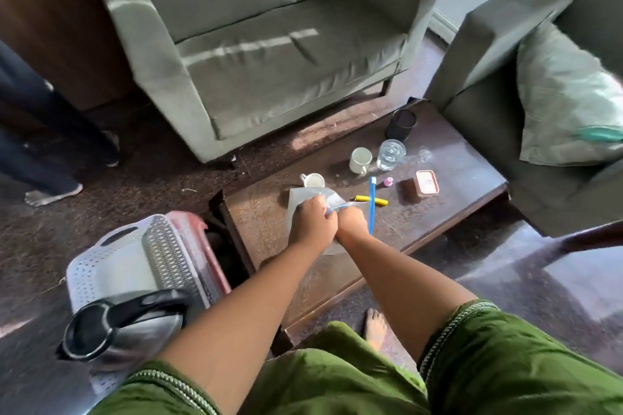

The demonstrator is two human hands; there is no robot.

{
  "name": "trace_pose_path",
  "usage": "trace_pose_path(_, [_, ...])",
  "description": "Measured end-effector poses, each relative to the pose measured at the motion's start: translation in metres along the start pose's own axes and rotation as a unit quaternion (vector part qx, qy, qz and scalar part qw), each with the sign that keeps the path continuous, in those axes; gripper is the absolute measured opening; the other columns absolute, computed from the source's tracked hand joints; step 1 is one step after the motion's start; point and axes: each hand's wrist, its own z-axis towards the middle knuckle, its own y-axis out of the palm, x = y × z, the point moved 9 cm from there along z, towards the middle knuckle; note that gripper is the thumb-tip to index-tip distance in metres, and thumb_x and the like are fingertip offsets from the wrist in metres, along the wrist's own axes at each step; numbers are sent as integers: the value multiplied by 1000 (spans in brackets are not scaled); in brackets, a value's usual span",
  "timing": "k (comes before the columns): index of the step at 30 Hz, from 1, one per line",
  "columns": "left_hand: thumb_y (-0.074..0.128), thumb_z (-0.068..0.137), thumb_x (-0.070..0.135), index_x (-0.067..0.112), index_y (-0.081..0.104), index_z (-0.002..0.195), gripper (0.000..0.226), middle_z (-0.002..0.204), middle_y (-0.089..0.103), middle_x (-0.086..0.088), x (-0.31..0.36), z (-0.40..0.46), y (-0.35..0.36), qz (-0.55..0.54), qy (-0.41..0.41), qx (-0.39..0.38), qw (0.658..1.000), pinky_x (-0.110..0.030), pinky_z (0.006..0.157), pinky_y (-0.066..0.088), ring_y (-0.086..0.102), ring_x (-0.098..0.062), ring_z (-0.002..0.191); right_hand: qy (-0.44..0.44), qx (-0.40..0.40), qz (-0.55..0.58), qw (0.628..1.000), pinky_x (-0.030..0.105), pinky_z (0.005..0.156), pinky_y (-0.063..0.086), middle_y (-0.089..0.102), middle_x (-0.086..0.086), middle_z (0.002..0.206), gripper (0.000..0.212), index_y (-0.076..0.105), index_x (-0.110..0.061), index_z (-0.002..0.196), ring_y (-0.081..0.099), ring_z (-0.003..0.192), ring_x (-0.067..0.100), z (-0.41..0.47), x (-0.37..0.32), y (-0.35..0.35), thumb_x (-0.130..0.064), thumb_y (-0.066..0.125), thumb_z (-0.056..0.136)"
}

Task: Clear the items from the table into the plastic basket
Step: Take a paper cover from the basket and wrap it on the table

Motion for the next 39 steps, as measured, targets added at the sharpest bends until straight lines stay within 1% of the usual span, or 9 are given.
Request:
trace_pose_path(3, [57,82,10,16,31,59,35,73,61,-18,25,7,16,-35,6,11,999,-31,59,28,52,-33,69,-17,-9,11,1000,30,83,48,55,5,75,26,49,-13,68,51,88,20,17,2,-26,-6,45,93])
trace_pose_path(8, [61,78,15,19,28,54,41,54,40,-1,52,29,46,-77,3,1,997,-29,57,31,42,-29,60,-58,-43,-86,994,32,93,39,63,19,113,21,62,-5,100,55,118,27,40,-5,-58,-6,41,98])
trace_pose_path(13, [68,82,39,18,41,56,43,55,50,0,60,47,69,-172,-41,1,984,-30,63,41,48,-21,58,63,-111,261,957,31,66,45,50,5,77,22,47,-12,83,53,73,23,62,15,-64,-14,36,102])
trace_pose_path(18, [64,82,48,16,59,99,37,111,57,-8,3,47,20,-128,-169,202,956,-35,90,45,57,-29,104,65,-259,215,939,29,69,45,67,5,73,21,66,-9,76,60,71,23,56,0,-54,-13,54,93])
trace_pose_path(21, [60,88,49,6,38,140,70,139,48,-16,-62,39,43,-277,-347,71,893,-38,104,39,49,-33,125,63,-348,224,908,29,62,49,70,7,65,22,70,-9,76,66,58,20,51,-5,-37,-9,53,90])
trace_pose_path(25, [65,88,39,7,60,123,47,112,68,-15,-105,26,57,-440,-357,43,823,-43,86,52,67,-31,95,65,-413,134,898,35,73,51,66,12,92,11,64,-9,98,63,80,26,38,-13,-16,-16,60,91])
trace_pose_path(28, [64,90,32,9,59,126,43,114,67,-14,-124,15,47,-436,-349,81,826,-43,90,51,65,-31,100,34,-393,85,915,31,69,50,58,8,87,19,56,-12,84,58,75,19,34,-24,-11,1,48,95])
trace_pose_path(33, [58,94,32,11,57,129,41,125,61,-5,-156,5,26,-420,-350,126,828,-36,96,44,57,-24,113,44,-359,126,924,37,62,57,69,13,66,32,69,-8,76,67,59,28,44,-33,1,-20,47,96])
trace_pose_path(39, [52,97,26,7,58,125,35,119,63,-8,-188,-1,-1,-373,-372,187,829,-32,91,43,58,-27,104,-21,-274,68,959,59,90,51,66,28,106,25,65,5,102,64,86,33,67,-35,-5,13,62,78])
